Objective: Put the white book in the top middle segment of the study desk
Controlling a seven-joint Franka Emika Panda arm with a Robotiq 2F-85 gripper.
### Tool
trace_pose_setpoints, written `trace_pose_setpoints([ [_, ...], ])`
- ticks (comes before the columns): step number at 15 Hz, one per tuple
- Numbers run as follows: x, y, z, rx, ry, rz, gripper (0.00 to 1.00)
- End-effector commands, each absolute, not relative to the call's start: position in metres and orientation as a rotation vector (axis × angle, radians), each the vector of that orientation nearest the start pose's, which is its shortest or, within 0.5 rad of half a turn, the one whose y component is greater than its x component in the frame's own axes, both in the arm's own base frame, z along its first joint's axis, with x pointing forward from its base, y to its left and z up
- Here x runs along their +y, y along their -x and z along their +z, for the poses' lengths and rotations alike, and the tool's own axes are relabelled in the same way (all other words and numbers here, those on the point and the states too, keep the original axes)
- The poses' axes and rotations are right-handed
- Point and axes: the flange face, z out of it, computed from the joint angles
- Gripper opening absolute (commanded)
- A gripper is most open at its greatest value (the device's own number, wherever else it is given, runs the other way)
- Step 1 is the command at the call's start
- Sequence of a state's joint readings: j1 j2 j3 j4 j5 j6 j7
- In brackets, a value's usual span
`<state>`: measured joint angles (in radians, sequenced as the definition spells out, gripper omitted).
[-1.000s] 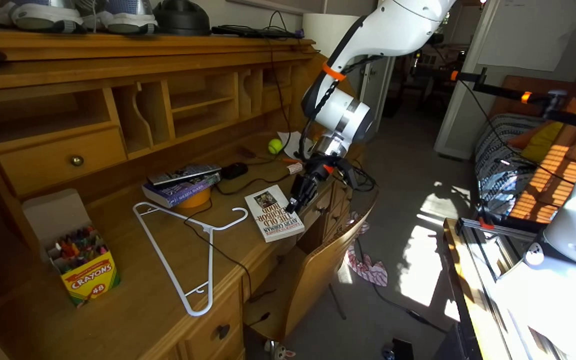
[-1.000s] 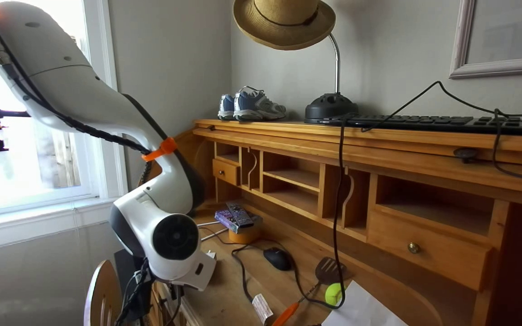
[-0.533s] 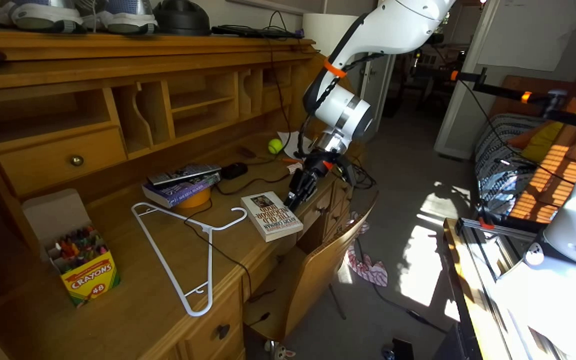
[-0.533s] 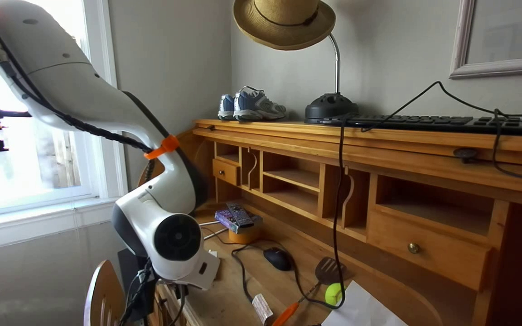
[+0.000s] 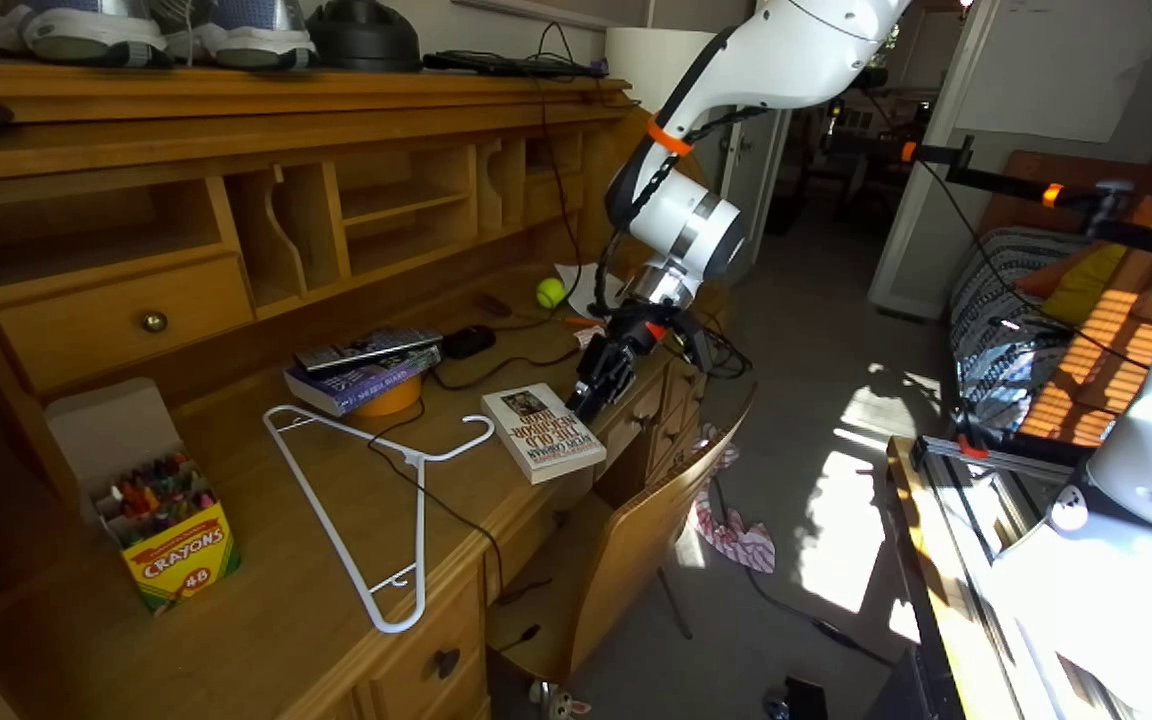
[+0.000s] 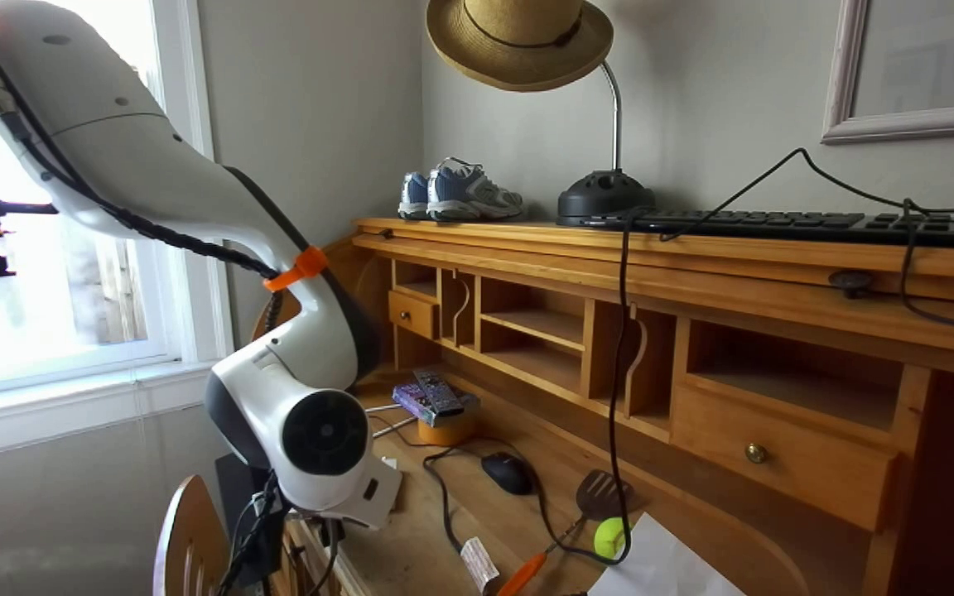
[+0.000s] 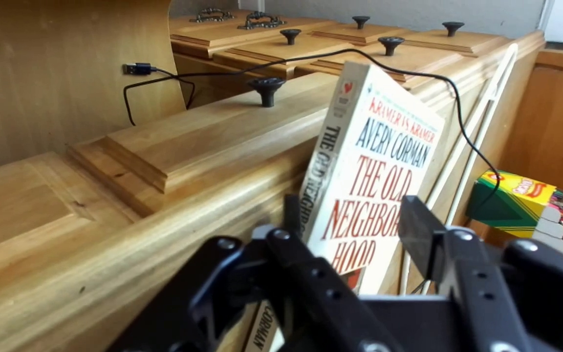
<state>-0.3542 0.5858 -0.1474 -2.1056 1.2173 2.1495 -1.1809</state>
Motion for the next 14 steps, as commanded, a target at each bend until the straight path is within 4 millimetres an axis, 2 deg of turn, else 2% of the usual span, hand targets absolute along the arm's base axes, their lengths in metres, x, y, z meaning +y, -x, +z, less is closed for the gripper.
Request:
trace_pose_setpoints([
  [1,-0.219,-0.471,0.12,0.317,2.333,-0.235,0.84],
  [3,-0.216,-0.47,0.116,0.306,2.34,-0.213,0.87],
  [9,-0.198,-0.477,0.107,0.269,2.326,-0.194,0.69],
  [10,-0.196,-0.478,0.107,0.261,2.322,-0.193,0.73],
  [12,-0.192,-0.481,0.104,0.259,2.323,-0.185,0.7],
  [14,-0.188,-0.482,0.1,0.25,2.321,-0.177,0.73],
])
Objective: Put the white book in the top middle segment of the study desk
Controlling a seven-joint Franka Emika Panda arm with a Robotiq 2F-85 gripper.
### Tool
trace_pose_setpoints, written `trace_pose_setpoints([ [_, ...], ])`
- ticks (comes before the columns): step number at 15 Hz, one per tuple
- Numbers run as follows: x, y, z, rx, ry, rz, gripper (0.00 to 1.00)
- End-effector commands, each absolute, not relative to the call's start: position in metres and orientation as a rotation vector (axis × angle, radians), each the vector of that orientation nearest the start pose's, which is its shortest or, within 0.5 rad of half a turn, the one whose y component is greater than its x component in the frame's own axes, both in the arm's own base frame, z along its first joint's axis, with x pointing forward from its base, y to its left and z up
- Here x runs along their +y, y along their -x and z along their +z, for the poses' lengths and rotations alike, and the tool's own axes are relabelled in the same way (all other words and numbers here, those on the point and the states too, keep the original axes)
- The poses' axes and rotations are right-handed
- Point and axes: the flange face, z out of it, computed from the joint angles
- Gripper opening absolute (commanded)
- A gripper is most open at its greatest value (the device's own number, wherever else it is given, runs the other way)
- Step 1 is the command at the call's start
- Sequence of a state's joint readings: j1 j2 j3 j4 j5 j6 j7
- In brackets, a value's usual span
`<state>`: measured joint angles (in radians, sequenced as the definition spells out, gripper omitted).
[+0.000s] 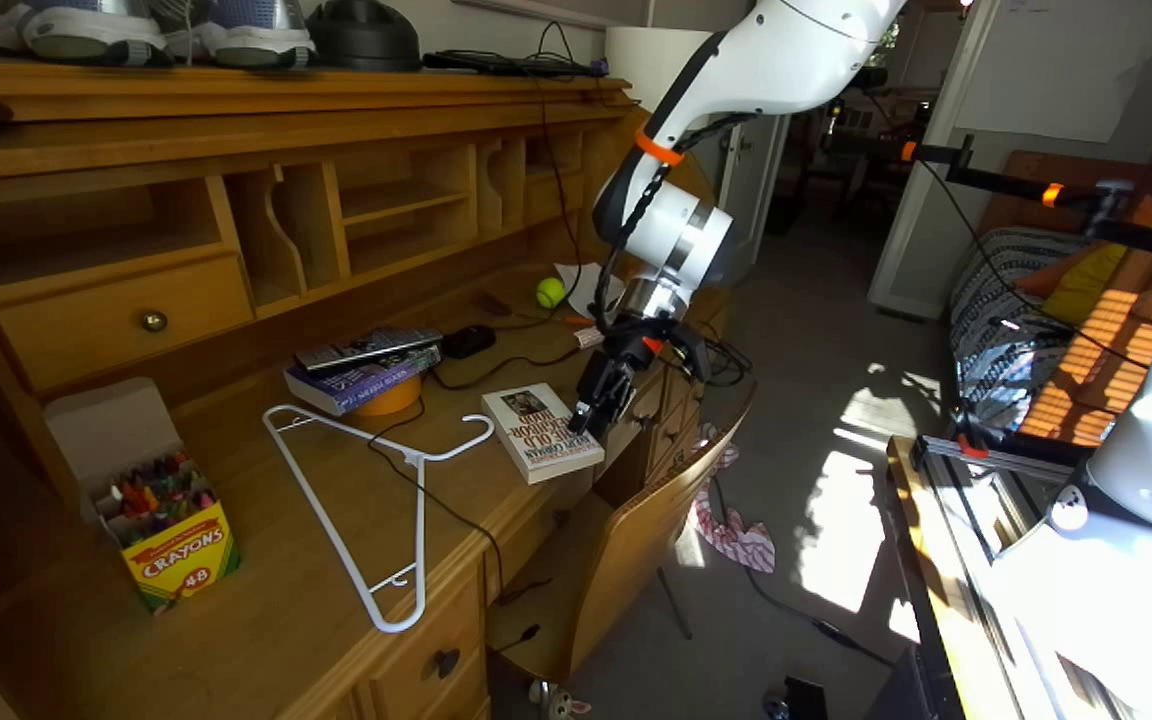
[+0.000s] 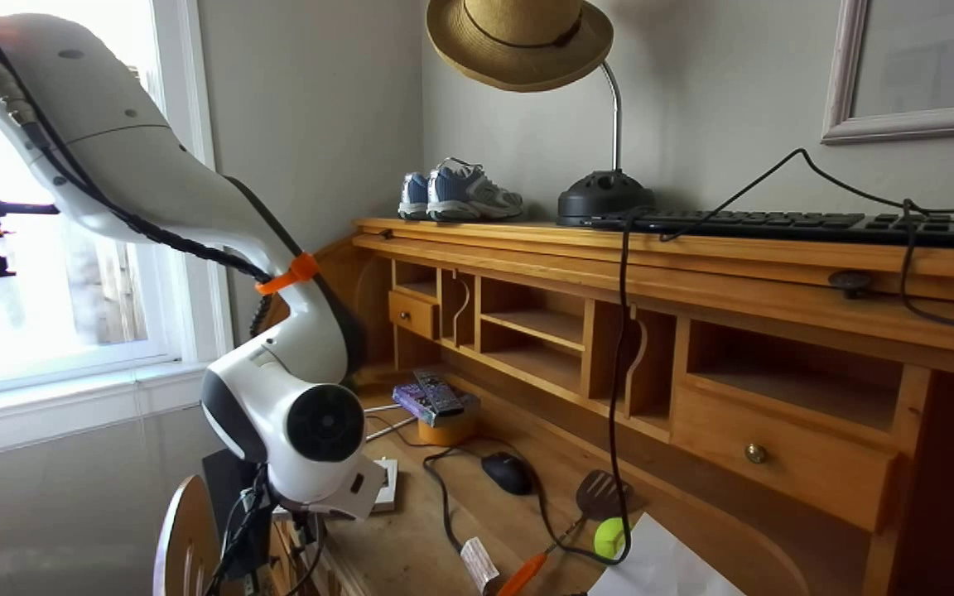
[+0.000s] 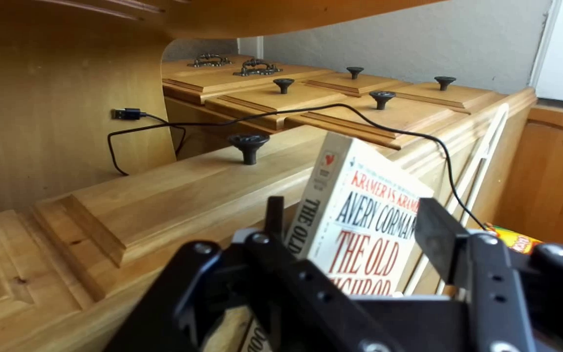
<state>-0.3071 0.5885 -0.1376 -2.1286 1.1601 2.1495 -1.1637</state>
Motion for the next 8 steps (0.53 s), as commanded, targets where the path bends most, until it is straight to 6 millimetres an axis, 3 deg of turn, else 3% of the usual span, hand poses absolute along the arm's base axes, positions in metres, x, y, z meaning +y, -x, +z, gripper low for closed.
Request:
trace_pose_setpoints([
  [1,-0.187,-0.482,0.098,0.247,2.317,-0.173,0.76],
  [5,-0.186,-0.482,0.091,0.244,2.307,-0.167,0.74],
  [8,-0.187,-0.484,0.086,0.245,2.299,-0.174,0.65],
])
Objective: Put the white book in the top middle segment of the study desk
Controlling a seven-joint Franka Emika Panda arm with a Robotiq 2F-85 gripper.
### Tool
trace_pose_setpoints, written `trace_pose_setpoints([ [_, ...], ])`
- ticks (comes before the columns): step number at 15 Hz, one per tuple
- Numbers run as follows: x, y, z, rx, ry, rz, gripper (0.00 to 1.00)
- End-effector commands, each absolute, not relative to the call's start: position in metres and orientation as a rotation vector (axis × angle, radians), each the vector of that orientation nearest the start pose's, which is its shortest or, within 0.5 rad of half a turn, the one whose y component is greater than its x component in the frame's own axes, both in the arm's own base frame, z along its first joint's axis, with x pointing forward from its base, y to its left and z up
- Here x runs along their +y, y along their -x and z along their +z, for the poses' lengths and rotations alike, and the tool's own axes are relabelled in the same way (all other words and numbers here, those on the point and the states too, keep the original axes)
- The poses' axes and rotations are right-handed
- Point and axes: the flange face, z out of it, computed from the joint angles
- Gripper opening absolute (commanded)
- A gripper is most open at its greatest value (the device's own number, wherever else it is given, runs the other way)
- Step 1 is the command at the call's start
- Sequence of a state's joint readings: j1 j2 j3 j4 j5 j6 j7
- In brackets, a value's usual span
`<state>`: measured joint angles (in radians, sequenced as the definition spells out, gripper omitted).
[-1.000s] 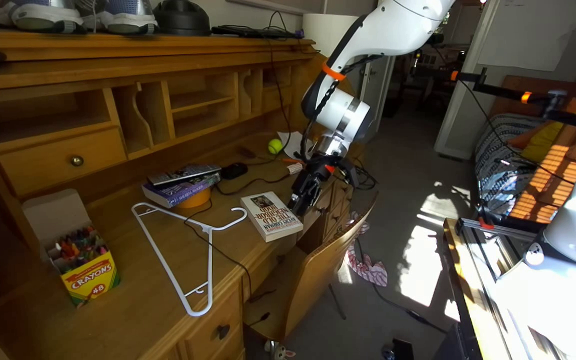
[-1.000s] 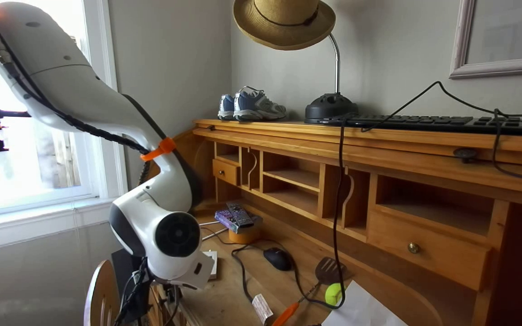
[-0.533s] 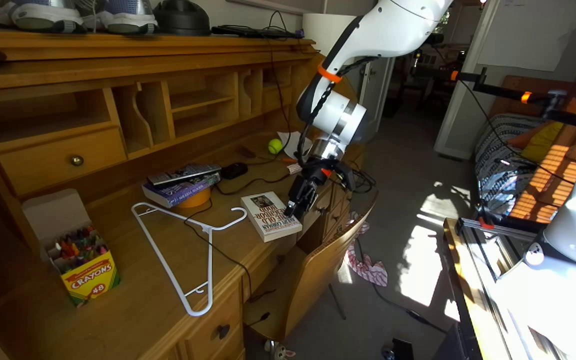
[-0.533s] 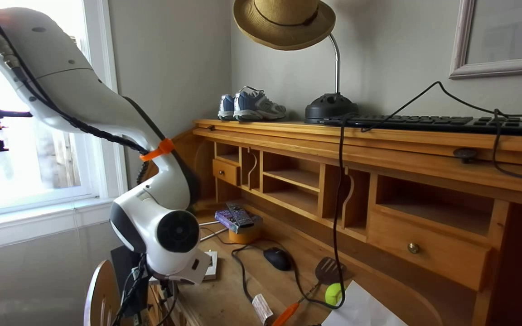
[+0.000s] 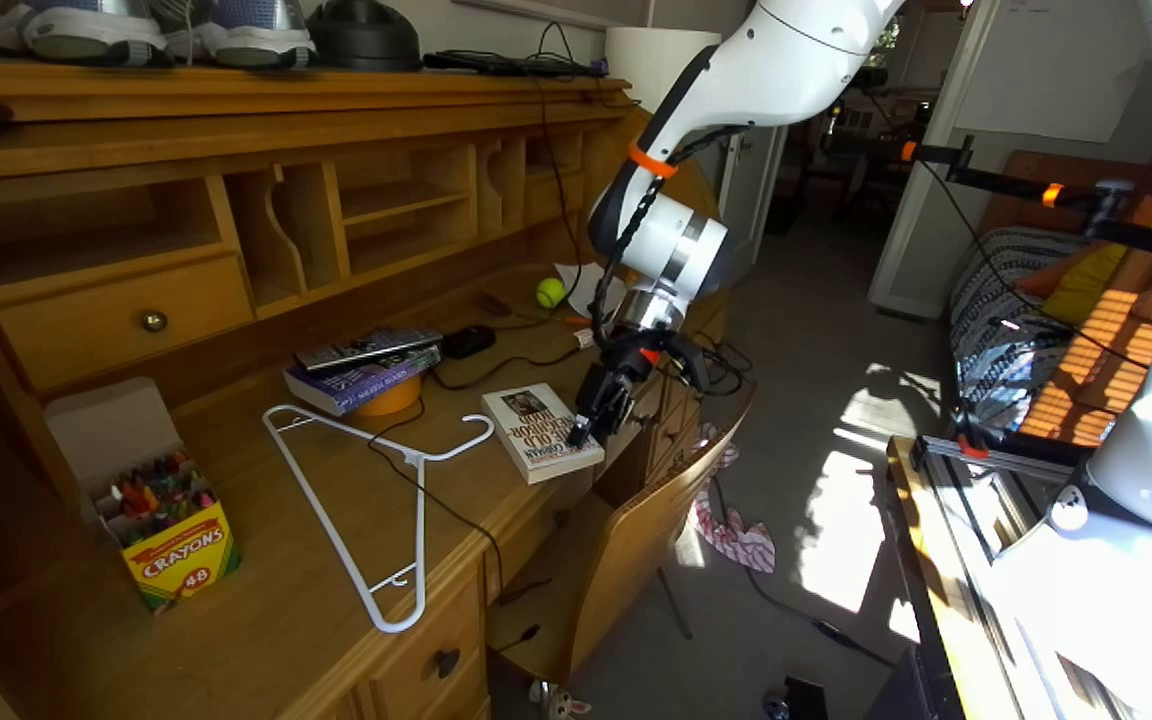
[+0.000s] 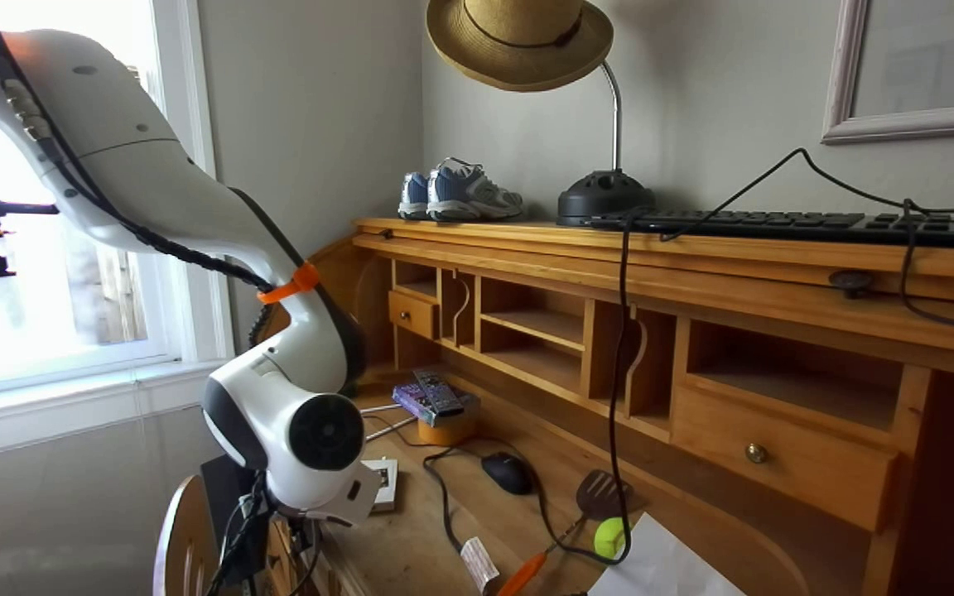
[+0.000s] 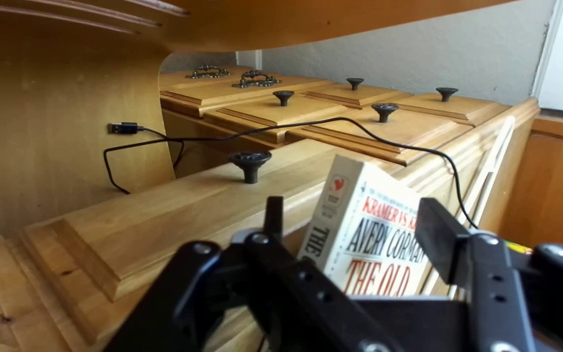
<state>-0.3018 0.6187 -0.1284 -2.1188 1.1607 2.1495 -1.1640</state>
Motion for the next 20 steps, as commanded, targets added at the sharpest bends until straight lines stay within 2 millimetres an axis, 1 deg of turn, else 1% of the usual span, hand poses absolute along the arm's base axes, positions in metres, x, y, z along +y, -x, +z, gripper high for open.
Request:
trace_pose_setpoints([
  [1,-0.188,-0.484,0.084,0.244,2.291,-0.174,0.66],
  [2,-0.189,-0.484,0.082,0.243,2.285,-0.178,0.66],
  [3,-0.19,-0.485,0.08,0.244,2.276,-0.177,0.69],
  [5,-0.191,-0.487,0.077,0.245,2.259,-0.177,0.72],
  [7,-0.191,-0.489,0.073,0.25,2.239,-0.181,0.73],
  [12,-0.193,-0.495,0.065,0.26,2.181,-0.182,0.65],
  [15,-0.195,-0.495,0.063,0.267,2.148,-0.186,0.64],
  [16,-0.197,-0.495,0.062,0.271,2.14,-0.187,0.61],
  [17,-0.198,-0.495,0.062,0.275,2.131,-0.188,0.59],
  [19,-0.202,-0.495,0.061,0.283,2.115,-0.191,0.49],
  [20,-0.203,-0.494,0.061,0.286,2.109,-0.194,0.49],
])
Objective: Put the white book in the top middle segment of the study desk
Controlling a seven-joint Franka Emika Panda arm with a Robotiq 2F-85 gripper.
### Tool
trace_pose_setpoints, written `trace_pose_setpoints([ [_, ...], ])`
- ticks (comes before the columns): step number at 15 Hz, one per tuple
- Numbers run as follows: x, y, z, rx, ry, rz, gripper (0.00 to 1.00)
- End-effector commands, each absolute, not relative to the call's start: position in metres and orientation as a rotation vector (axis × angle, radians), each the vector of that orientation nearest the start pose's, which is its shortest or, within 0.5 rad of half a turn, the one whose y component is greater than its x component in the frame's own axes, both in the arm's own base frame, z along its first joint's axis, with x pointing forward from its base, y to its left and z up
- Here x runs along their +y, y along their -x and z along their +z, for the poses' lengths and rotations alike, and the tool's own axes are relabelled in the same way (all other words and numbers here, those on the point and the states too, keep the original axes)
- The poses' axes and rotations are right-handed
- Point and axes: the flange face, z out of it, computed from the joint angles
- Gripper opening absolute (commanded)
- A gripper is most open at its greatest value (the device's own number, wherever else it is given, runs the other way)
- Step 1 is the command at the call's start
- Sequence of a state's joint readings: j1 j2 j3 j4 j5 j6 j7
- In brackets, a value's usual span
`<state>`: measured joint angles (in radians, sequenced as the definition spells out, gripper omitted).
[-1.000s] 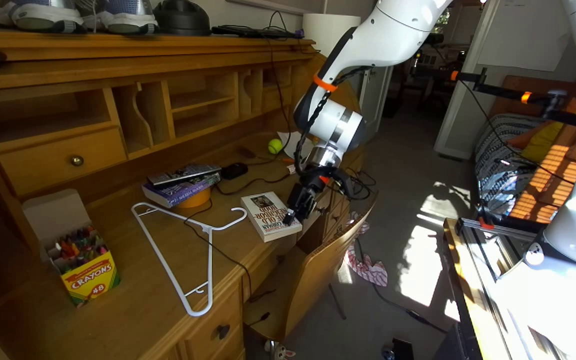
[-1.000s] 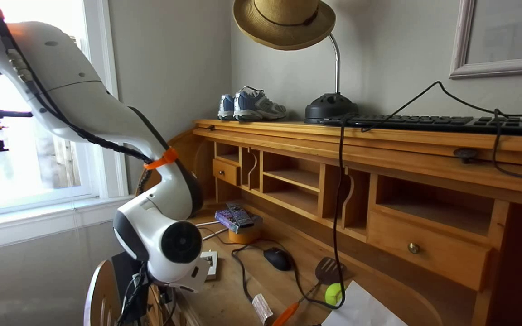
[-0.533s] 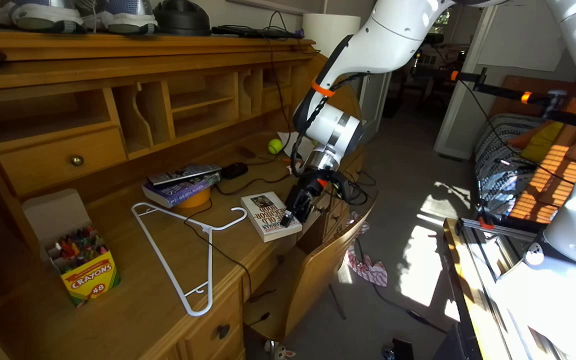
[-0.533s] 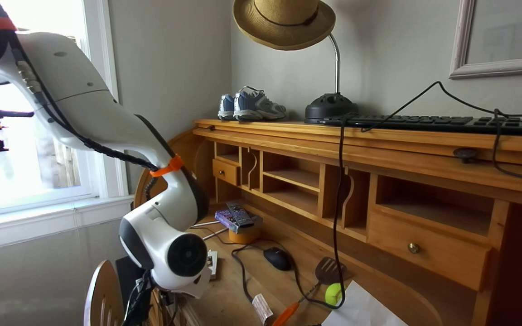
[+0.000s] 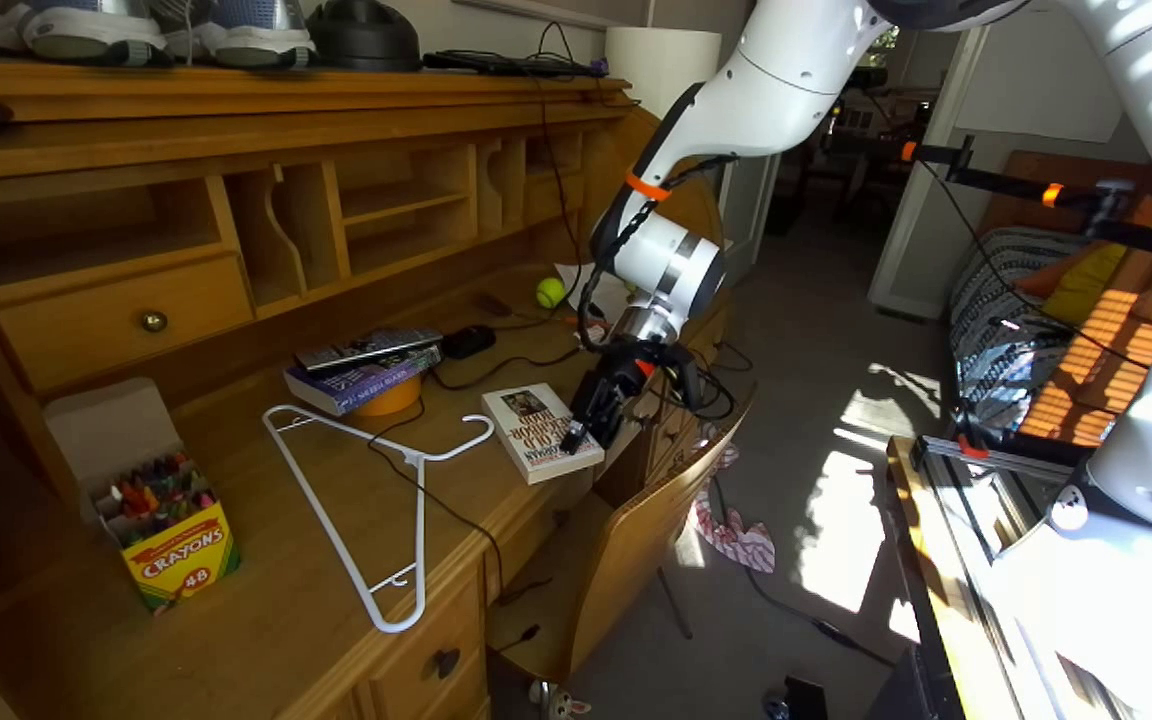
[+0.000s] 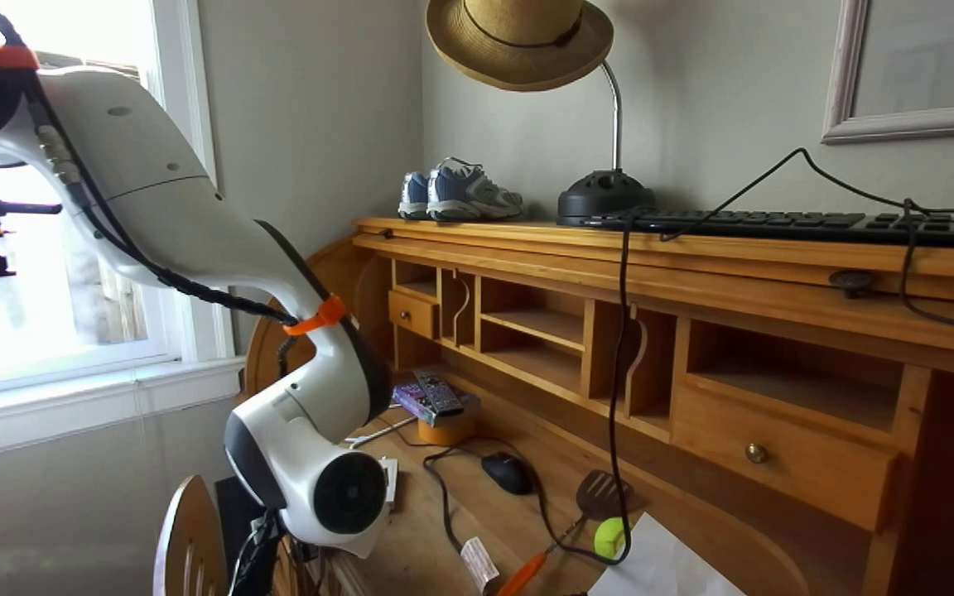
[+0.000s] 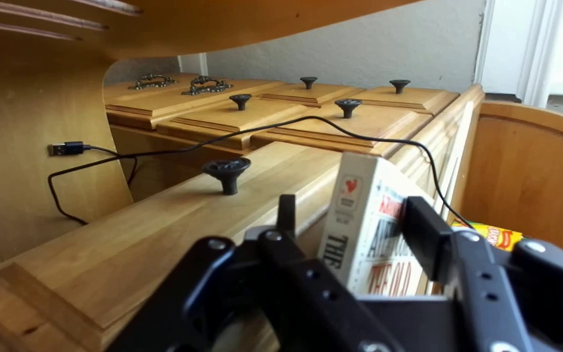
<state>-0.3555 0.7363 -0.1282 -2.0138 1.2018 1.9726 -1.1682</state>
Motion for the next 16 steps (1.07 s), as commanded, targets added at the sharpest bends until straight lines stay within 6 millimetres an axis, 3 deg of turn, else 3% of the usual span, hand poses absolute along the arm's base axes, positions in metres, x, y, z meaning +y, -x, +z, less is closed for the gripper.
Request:
trace_pose_setpoints([
  [1,-0.204,-0.494,0.061,0.291,2.103,-0.198,0.27],
  [3,-0.207,-0.492,0.062,0.294,2.096,-0.205,0.23],
  [6,-0.209,-0.491,0.066,0.288,2.065,-0.211,0.02],
  [11,-0.214,-0.48,0.08,0.283,2.057,-0.218,0.06],
  [16,-0.222,-0.465,0.125,0.225,2.092,-0.315,0.06],
])
